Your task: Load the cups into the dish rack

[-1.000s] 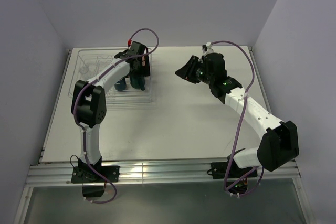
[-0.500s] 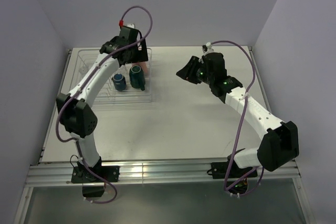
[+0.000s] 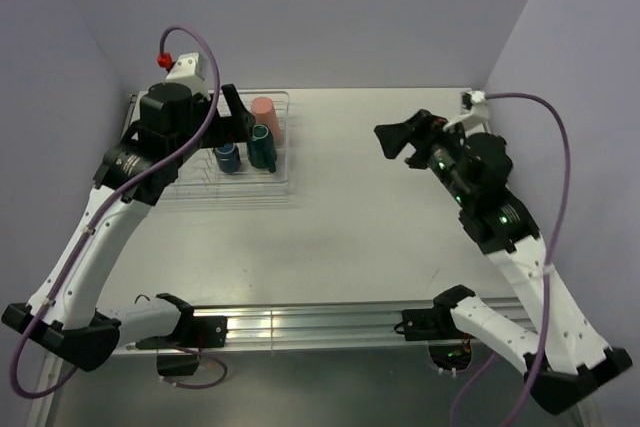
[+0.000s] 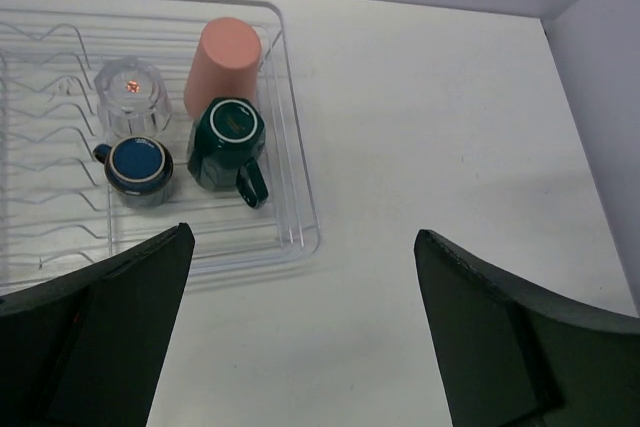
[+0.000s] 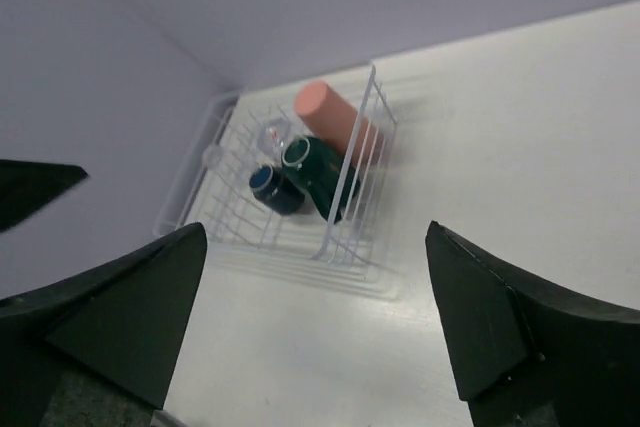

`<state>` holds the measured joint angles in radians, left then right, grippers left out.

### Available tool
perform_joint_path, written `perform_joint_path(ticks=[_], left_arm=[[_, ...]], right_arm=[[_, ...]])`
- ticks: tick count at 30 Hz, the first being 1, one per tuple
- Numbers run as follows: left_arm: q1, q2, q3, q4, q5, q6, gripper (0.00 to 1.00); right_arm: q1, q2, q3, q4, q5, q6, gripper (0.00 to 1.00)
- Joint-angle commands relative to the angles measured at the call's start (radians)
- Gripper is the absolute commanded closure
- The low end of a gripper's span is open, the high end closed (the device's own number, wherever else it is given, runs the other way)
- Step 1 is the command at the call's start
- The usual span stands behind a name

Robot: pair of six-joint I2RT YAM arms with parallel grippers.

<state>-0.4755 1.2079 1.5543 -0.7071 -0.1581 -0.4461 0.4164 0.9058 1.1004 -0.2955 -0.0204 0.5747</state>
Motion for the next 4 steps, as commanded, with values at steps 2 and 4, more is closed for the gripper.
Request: perform_joint_path(ticks=[2,4], left_arm=[[0.0,-0.019,-0.069,0.055,0.063,0.012,0.01],[0.0,-0.03,-0.071,0.067,0.091,0.018,0.01]], right_arm=[[-0.002,-0.116,-0.042,-0.053,0.137,-0.065,0.0],[-0.002,-0.145,-0.043,-0.059,0.163,-0.067,0.0]])
